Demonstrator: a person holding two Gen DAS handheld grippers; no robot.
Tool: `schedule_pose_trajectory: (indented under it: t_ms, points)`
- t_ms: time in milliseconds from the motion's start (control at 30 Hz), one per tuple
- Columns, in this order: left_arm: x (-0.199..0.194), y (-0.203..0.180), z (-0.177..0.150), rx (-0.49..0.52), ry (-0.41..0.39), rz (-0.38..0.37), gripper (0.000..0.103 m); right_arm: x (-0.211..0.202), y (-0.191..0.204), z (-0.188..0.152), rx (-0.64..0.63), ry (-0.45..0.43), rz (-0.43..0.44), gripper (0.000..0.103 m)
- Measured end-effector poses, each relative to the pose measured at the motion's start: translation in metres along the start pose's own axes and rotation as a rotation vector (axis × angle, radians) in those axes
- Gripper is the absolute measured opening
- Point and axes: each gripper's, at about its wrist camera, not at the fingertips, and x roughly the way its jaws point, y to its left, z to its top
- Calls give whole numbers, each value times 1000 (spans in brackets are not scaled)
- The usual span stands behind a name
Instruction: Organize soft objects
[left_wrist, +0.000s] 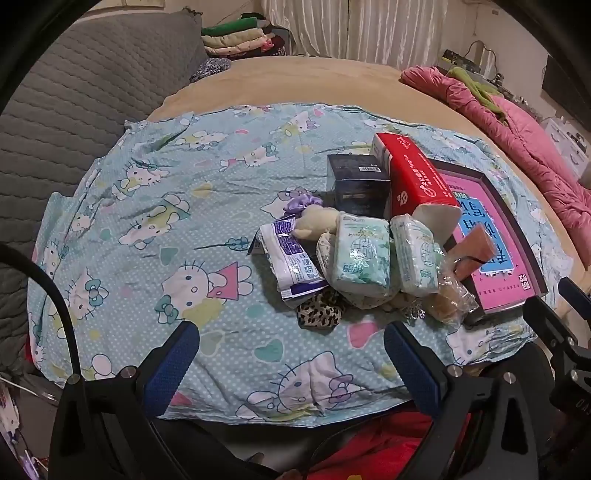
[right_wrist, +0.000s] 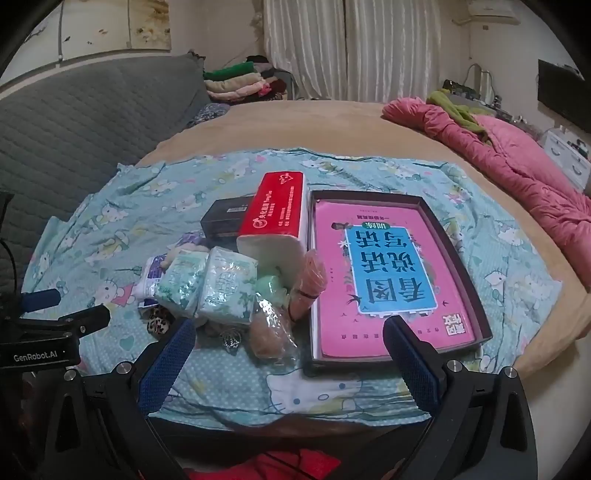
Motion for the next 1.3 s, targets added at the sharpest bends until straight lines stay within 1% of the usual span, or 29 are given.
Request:
schedule_pose_trajectory:
  t_ms: [1300]
  points:
    - [-1,-4,-1,3,4,-10,101,0,4,-1,-22,0,14,101]
